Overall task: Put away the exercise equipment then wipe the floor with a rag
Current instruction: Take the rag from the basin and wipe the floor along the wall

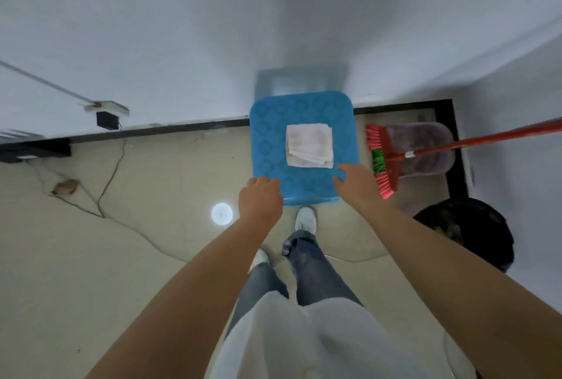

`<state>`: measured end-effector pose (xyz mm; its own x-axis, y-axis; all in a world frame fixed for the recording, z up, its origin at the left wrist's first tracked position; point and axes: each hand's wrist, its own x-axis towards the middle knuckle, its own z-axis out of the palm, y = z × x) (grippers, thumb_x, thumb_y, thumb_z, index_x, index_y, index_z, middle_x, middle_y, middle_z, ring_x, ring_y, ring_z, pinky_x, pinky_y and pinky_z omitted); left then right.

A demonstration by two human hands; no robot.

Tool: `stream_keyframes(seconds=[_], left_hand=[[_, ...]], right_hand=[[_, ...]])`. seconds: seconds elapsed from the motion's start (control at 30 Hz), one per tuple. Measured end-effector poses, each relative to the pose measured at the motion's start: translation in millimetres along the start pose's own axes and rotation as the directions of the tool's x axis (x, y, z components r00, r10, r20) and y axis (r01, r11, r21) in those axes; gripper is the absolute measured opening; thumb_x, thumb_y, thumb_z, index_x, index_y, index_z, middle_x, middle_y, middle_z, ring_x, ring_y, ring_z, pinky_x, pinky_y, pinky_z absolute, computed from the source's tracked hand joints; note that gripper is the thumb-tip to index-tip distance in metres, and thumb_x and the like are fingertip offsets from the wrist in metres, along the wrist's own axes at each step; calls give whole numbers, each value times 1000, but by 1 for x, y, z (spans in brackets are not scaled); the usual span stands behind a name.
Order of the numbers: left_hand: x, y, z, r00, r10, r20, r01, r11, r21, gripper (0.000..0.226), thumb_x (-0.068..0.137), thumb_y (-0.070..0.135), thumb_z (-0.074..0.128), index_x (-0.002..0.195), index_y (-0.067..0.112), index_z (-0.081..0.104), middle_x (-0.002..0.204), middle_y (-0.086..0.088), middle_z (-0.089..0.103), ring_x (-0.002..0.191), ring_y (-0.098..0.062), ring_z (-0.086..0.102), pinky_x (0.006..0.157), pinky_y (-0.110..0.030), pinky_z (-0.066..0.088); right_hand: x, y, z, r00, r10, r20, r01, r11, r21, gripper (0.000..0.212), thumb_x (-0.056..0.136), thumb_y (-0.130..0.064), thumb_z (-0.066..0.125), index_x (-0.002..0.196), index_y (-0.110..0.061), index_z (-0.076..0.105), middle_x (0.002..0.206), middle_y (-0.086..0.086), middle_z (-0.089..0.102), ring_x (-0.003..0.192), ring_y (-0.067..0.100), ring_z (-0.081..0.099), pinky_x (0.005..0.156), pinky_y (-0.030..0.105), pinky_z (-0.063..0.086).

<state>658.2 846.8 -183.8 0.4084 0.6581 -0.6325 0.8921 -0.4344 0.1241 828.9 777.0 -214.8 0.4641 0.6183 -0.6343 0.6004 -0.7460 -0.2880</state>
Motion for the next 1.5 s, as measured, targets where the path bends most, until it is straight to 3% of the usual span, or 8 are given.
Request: stream_keyframes(seconds=[0.3, 0.43, 0.57, 0.77, 1.03, 1.13, 1.3, 1.5], left_hand=[[109, 18, 35, 987, 153, 45, -156, 985, 79, 36, 91, 8, 50, 127, 12, 52, 134, -3, 48, 127, -24, 39, 99, -34, 37], [140, 17, 52, 925, 332, -184, -290, 931, 221, 45, 41, 15, 89, 82, 13, 71, 86, -2, 68, 84, -26, 66, 67, -28, 52], [155, 10, 69, 882, 428, -197, -355, 879, 318, 43, 33, 27, 90, 71, 18, 71, 76, 3, 65, 83, -20, 51, 65, -24, 50], [173, 3, 78, 782, 536, -318, -412, 827, 383, 31, 31, 7, 83, 55, 15, 65, 63, 0, 61, 76, -19, 34, 65, -27, 39], [165, -1, 63, 739, 619, -265, -483, 762, 432, 34, 28, -2, 79, 54, 13, 61, 52, 1, 60, 66, -22, 54, 62, -27, 21], [152, -5, 61, 715, 666, -213, -527, 714, 461, 37, 26, -2, 80, 53, 13, 59, 47, 1, 57, 53, -23, 59, 60, -27, 19], [117, -7, 60, 636, 769, -56, -641, 568, 516, 34, 33, 0, 84, 55, 13, 61, 47, -1, 57, 61, -24, 54, 61, -28, 21], [81, 8, 57, 382, 901, 204, -809, 219, 546, 33, 30, 6, 86, 55, 16, 68, 51, 4, 63, 54, -23, 61, 62, -26, 30]], right_hand=[[86, 8, 47, 993, -120, 20, 121, 963, -242, 39, 88, -13, 51, 127, -14, 53, 129, 8, 50, 121, 29, 42, 98, 36, 35], [104, 27, 64, 934, -315, -170, 250, 914, -320, 35, 60, -5, 75, 94, -14, 71, 95, 10, 65, 87, 33, 63, 78, 37, 48], [116, 43, 69, 834, -509, -212, 398, 822, -409, 22, 54, -11, 66, 75, -14, 72, 74, 8, 65, 64, 28, 64, 70, 30, 44], [127, 39, 68, 792, -590, -155, 484, 763, -429, 17, 57, -6, 53, 61, -13, 68, 63, 5, 62, 56, 25, 61, 69, 30, 29], [105, 31, 64, 819, -528, -224, 473, 842, -259, 25, 63, -9, 43, 67, -8, 68, 63, 9, 63, 57, 27, 62, 66, 29, 28], [84, 26, 72, 853, -446, -270, 409, 894, -184, 31, 64, -11, 42, 75, -9, 71, 65, 8, 64, 58, 26, 64, 66, 28, 27], [32, 32, 93, 871, -255, -420, 283, 959, 3, 28, 64, -9, 44, 69, -7, 71, 62, 9, 63, 57, 26, 63, 62, 26, 25], [-44, 40, 134, 853, 93, -514, 31, 974, 226, 30, 65, -11, 42, 63, -4, 71, 60, 12, 63, 52, 28, 62, 57, 29, 50]])
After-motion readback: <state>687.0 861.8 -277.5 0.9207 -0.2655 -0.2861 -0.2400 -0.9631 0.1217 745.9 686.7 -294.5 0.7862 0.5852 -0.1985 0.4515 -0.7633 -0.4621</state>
